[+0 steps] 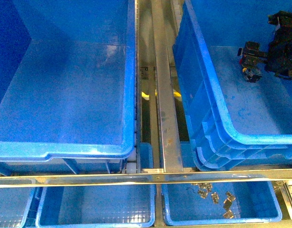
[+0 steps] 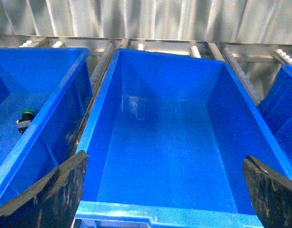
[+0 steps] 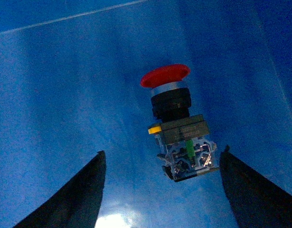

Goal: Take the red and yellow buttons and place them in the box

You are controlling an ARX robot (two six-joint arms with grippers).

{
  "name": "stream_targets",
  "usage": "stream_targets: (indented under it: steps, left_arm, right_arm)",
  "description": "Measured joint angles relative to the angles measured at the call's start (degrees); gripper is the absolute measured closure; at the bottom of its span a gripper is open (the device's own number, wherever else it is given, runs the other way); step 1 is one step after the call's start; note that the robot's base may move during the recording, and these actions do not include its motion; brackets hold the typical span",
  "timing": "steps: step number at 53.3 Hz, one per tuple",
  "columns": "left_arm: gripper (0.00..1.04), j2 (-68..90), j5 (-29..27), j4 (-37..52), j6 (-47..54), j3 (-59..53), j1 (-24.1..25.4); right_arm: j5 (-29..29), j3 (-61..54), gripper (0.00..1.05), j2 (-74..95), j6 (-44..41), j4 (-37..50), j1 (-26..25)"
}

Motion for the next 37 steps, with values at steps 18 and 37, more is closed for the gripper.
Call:
stream_targets:
  steps: [18, 37]
  left_arm:
    - [0.08, 0.0, 0.0, 0.0, 0.0, 0.0, 0.0]
    - [0.08, 0.0, 0.0, 0.0, 0.0, 0.0, 0.0]
  right_arm:
    - [-2.2, -24.2, 0.07, -19.7, -1.1, 10.2, -0.5]
    - [-4.9, -58.6, 0.07, -55.7, 3.0, 5.5, -1.7]
